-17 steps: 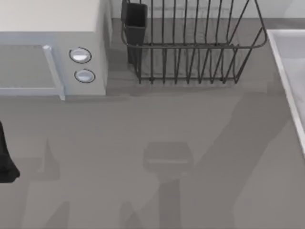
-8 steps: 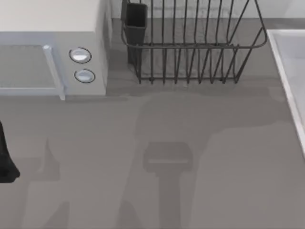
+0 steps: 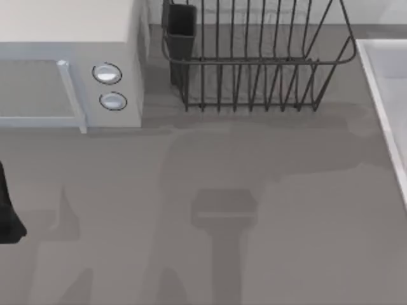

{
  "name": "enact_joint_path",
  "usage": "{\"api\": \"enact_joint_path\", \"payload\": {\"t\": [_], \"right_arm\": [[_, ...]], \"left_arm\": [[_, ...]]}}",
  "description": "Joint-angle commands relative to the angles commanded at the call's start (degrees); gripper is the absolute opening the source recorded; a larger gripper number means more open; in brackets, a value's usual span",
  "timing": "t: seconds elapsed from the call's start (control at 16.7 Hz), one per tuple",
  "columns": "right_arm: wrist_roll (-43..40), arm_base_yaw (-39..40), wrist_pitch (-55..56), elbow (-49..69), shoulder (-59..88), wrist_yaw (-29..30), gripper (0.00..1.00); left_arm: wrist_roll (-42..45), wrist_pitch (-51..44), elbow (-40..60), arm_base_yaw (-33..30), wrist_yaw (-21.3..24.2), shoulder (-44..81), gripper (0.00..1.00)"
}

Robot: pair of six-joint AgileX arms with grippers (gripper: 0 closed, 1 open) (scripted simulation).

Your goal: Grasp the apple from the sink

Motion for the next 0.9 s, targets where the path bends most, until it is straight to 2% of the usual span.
{"api": "enact_joint_path", "payload": {"t": [0.24,0.66,0.9], "right_arm": [[8.5,8.6,2.3,-7.9,-5.0,0.1,0.0],[34.7,35.3,8.9,-31.2,-19.2,0.4,0.0],[41.4,42.0,11.2,-37.8,-23.9,0.5,0.0]], "left_arm": [[0.0,0.0,0.0,0.0,0.0,0.0,1.0],[0.0,0.0,0.0,0.0,0.0,0.0,1.0],[0.0,0.0,0.0,0.0,0.0,0.0,1.0]]}}
